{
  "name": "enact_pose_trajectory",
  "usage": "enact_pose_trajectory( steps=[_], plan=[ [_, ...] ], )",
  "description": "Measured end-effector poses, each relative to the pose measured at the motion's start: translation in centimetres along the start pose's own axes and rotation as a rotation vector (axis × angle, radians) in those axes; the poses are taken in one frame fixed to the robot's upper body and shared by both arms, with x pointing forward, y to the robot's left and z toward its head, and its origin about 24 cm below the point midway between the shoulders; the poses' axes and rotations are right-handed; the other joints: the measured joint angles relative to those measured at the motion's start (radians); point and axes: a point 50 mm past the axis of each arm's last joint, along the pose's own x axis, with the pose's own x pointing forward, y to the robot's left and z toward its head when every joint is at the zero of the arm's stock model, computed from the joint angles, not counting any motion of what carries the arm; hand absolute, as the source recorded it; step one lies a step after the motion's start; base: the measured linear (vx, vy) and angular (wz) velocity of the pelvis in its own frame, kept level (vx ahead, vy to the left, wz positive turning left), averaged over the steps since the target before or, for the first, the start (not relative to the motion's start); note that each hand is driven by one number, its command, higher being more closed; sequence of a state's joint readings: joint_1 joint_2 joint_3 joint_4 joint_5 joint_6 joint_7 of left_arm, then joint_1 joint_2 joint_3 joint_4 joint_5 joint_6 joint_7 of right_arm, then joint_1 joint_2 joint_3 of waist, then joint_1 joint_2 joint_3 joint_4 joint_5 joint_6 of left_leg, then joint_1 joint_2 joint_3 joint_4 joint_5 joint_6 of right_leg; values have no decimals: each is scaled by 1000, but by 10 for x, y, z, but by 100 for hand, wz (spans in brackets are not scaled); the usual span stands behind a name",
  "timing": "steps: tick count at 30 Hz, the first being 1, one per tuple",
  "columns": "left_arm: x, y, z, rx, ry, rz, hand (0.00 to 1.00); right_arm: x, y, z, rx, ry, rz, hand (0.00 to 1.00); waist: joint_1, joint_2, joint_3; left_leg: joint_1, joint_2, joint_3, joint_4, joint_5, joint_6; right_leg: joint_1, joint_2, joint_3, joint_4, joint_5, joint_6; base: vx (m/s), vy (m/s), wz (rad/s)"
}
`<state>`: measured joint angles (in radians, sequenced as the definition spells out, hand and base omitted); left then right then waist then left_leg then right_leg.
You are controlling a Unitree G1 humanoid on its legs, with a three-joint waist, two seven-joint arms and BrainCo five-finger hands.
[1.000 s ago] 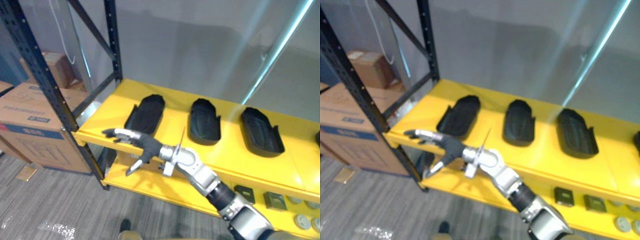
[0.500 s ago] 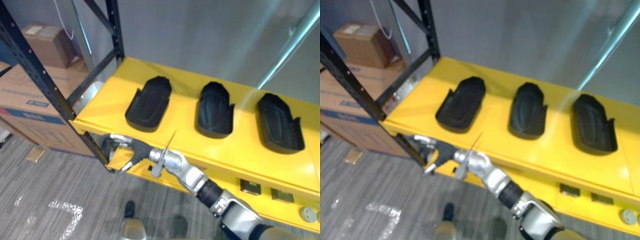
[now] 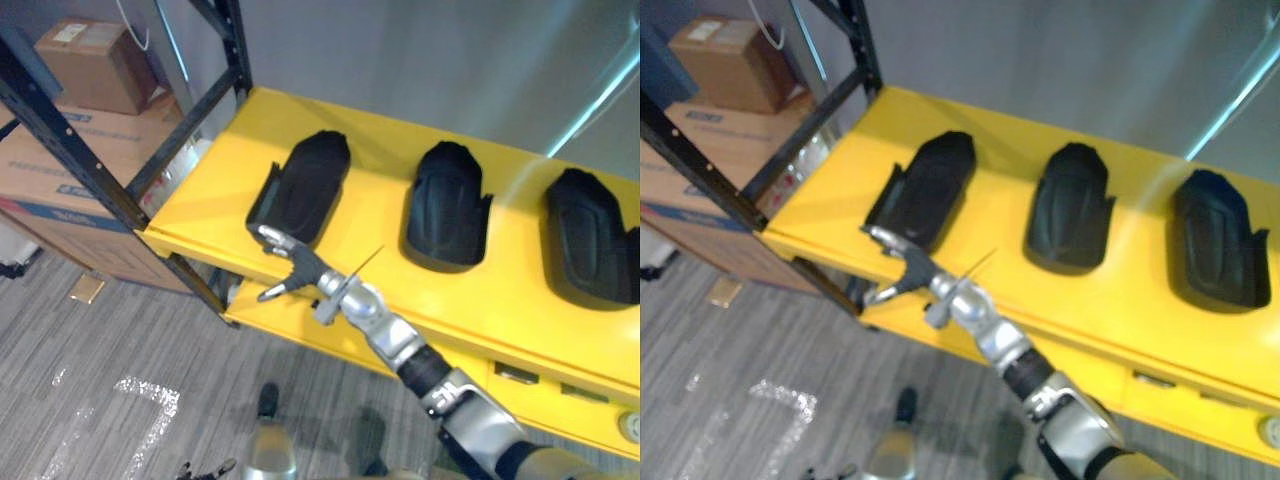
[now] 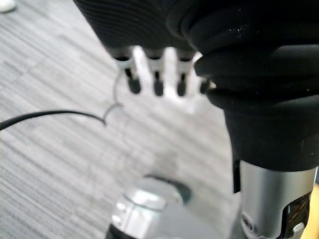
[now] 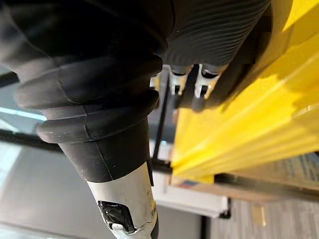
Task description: Walk over and take plastic housings, then place them on the shelf
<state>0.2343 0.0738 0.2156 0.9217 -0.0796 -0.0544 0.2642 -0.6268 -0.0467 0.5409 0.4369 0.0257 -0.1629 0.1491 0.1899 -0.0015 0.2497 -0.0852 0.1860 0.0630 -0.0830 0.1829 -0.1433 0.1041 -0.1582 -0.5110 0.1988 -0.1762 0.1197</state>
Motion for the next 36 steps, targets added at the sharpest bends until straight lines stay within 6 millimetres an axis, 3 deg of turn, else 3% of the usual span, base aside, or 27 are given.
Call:
enact_pose_trajectory(
  steps=[4, 13, 25, 27, 31, 32, 35, 36],
  plan=[
    [0, 0, 0, -3, 1, -1, 0, 0, -10, -1, 2, -10, -34, 0, 9, 17, 26, 9, -5, -1, 0, 0, 0, 5, -8, -3, 1, -7, 3, -51, -1, 2],
    [0, 0, 1, -5, -1, -4, 0, 1, -13, -1, 8, -13, -52, 0, 14, 19, 32, 13, -29, -1, -1, 0, 0, 21, -26, -10, -19, 2, 23, 2, 4, 3],
    [3, -8, 16, 3, -47, -31, 0, 2, -19, 12, -21, -85, -54, 0, 10, 21, 67, 9, -33, 6, -4, -2, 2, 36, -21, -7, -54, 30, 26, 6, -3, -1],
    [3, -8, 15, 5, -45, -30, 0, 0, -23, 25, -52, -137, -48, 0, 4, 15, 64, 10, -29, 11, -5, -2, 2, 35, -17, -2, -55, 30, 25, -13, -17, -8],
    [2, -3, 8, 19, -26, -17, 0, -17, -32, 97, -151, -429, -42, 0, -34, -27, 39, 24, -6, 64, -6, -12, 1, 17, -1, 50, -67, 40, 14, -8, -26, -34],
    [2, -1, 7, 28, -23, -12, 0, -28, -43, 111, -152, -482, -86, 0, -48, -47, 27, 30, 0, 86, -6, -13, 0, 15, 4, 66, -76, 45, 11, 4, -28, -46],
    [5, 10, 11, 61, -40, 18, 0, -63, -81, 118, -171, -496, -253, 0, -70, -88, -1, 54, 4, 125, -6, -16, -3, 18, 5, 101, -87, 53, 10, 18, -13, -38],
    [6, 13, 13, 67, -47, 27, 0, -87, -103, 117, -201, -485, -375, 0, -83, -102, -13, 66, 7, 155, -7, -16, -3, 15, 5, 123, -90, 60, 7, 1, 7, -45]
  ],
)
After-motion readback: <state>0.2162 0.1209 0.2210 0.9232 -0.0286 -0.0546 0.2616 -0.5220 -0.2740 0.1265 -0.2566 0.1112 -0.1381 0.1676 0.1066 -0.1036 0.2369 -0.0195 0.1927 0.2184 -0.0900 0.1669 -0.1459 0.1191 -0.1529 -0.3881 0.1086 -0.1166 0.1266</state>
